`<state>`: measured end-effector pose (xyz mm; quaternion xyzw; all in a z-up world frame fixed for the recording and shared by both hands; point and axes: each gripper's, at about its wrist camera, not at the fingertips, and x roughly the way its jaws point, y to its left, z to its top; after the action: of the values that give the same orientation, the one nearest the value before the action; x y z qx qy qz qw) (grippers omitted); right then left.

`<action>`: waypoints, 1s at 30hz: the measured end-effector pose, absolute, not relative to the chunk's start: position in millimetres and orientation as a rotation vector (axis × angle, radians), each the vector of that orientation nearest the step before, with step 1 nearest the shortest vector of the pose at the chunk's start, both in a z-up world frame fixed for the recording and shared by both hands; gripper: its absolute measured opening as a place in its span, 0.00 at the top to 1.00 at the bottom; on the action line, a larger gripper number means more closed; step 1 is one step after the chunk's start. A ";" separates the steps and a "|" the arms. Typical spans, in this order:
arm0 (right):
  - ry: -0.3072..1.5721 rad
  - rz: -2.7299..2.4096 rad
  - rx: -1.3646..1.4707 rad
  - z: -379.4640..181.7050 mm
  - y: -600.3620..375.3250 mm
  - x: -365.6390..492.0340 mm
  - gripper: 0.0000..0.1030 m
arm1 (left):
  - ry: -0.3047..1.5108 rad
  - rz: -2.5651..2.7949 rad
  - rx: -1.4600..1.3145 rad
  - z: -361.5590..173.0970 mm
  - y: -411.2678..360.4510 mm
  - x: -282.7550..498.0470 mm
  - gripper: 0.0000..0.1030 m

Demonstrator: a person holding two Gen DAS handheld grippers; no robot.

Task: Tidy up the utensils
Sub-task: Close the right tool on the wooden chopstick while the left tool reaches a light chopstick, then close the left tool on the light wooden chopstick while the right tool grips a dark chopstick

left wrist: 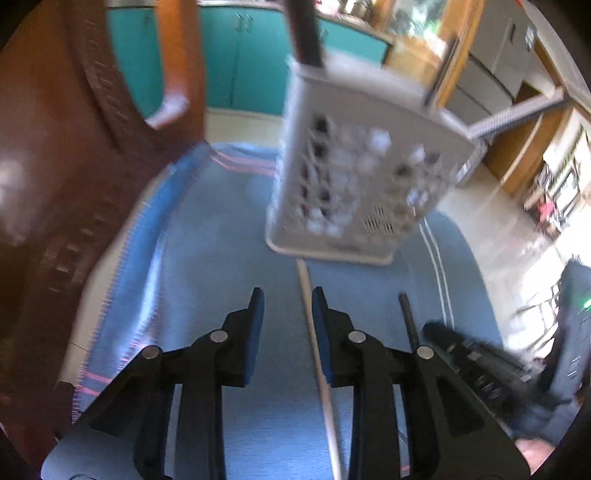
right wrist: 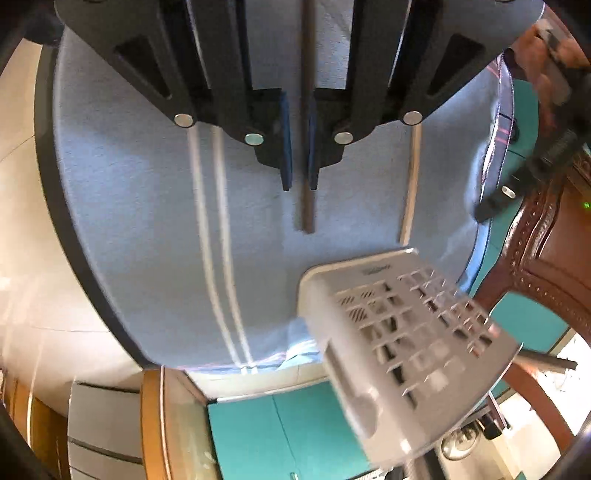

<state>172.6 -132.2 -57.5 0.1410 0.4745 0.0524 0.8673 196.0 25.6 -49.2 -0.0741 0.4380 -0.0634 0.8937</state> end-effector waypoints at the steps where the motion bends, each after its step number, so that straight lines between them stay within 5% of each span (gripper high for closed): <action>1: 0.985 0.103 0.297 -56.2 -135.4 170.9 0.88 | 0.923 -0.135 -0.133 -54.5 19.3 198.2 0.73; 11: 0.986 0.092 0.305 -55.5 -157.1 167.1 0.80 | 0.994 -0.121 -0.059 -86.9 -7.0 209.0 0.73; 15: 0.986 0.089 0.287 -52.5 -156.1 161.6 0.80 | 1.001 -0.110 -0.032 -90.0 -13.2 206.7 0.88; 19: 0.992 0.083 0.284 -56.4 -152.3 164.9 0.80 | 1.026 -0.101 -0.064 -91.0 -11.8 202.5 0.93; 30: 0.968 0.128 0.199 -49.4 -124.1 174.2 0.77 | 1.016 -0.062 -0.026 -86.4 -12.7 179.7 0.93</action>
<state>174.2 -124.1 -49.4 0.0952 0.4641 0.0616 0.8785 179.7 -12.7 -86.4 -0.0125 0.4865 -0.0295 0.8731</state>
